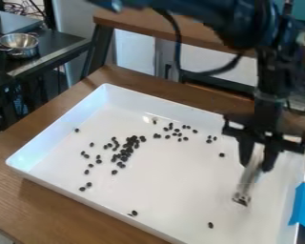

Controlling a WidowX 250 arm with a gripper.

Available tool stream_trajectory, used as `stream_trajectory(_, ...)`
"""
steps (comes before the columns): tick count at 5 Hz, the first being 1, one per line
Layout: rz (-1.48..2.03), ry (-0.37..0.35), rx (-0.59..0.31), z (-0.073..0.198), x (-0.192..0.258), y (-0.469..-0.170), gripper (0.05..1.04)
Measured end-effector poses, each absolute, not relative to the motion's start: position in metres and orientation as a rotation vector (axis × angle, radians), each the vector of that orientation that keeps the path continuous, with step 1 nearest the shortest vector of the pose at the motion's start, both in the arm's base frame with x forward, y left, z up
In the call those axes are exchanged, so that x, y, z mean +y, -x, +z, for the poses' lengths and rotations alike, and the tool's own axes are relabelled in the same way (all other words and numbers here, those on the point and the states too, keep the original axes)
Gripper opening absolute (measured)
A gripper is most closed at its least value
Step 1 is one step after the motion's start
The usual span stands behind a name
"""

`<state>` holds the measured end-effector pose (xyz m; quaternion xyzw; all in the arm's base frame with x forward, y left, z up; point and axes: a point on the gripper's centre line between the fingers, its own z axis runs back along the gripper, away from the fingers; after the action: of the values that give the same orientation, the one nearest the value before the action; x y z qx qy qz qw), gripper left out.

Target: Sweep into pile

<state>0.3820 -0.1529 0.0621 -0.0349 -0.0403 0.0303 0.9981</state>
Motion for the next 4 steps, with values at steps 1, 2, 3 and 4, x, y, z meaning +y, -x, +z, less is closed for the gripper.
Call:
stream_trajectory(1,0.082,0.053,-0.080,0.049,-0.162,-0.393,0.339)
stream_trajectory(2,0.080,0.050,-0.083,0.045,-0.175,-0.399,0.339)
stream_trajectory(3,0.094,0.051,-0.083,0.041,-0.182,-0.404,0.339)
stream_trajectory(4,0.101,0.047,-0.083,0.042,-0.184,-0.403,0.339)
